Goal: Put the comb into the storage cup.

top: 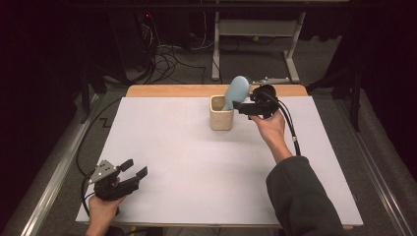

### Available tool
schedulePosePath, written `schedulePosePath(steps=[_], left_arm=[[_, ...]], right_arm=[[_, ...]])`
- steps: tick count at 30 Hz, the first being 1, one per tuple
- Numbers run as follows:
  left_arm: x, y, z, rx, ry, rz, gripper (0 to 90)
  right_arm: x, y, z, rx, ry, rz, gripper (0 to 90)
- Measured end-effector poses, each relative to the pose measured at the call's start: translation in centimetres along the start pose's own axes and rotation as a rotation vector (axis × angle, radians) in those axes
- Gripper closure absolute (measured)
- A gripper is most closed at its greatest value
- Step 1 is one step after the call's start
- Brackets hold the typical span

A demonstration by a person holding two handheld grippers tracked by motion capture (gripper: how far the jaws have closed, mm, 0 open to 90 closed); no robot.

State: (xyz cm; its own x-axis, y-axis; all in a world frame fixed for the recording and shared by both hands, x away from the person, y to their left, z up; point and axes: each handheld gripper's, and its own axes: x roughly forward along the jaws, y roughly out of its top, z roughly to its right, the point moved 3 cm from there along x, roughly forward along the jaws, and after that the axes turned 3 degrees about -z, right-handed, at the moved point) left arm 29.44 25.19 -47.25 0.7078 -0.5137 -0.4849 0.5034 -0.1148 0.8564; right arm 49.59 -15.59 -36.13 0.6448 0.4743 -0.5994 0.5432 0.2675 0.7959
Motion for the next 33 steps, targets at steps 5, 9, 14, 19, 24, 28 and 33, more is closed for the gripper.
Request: schedulePosePath(steps=[5,9,14,19,24,28,33], left_arm=[[0.0,0.0,0.1,0.006,0.006,-0.003,34.4],[0.1,0.0,0.1,0.004,0.008,-0.005,34.4],[-0.1,-0.1,0.1,0.003,0.014,0.0,34.9],[-0.3,-0.1,-0.1,-0.003,0.02,0.007,34.9],[-0.1,-0.1,-0.1,0.0,0.018,0.001,34.9],[-0.1,-0.1,-0.1,-0.002,0.017,0.001,34.9],[-0.1,-0.1,-0.1,-0.002,0.014,0.002,34.9]], right_arm=[[-0.5,-0.5,0.0,-0.005,-0.001,0.008,23.7],[-1.0,-0.9,0.0,-0.017,-0.002,0.013,23.0],[-1.6,-1.0,0.4,-0.014,-0.001,0.02,23.1],[-1.7,-1.1,0.4,-0.013,0.009,0.023,23.1],[-1.8,-1.1,0.2,-0.021,0.014,0.027,23.1],[-2.0,-1.2,0.0,-0.023,0.018,0.034,23.1],[-2.2,-1.5,0.0,-0.021,0.02,0.034,23.1]])
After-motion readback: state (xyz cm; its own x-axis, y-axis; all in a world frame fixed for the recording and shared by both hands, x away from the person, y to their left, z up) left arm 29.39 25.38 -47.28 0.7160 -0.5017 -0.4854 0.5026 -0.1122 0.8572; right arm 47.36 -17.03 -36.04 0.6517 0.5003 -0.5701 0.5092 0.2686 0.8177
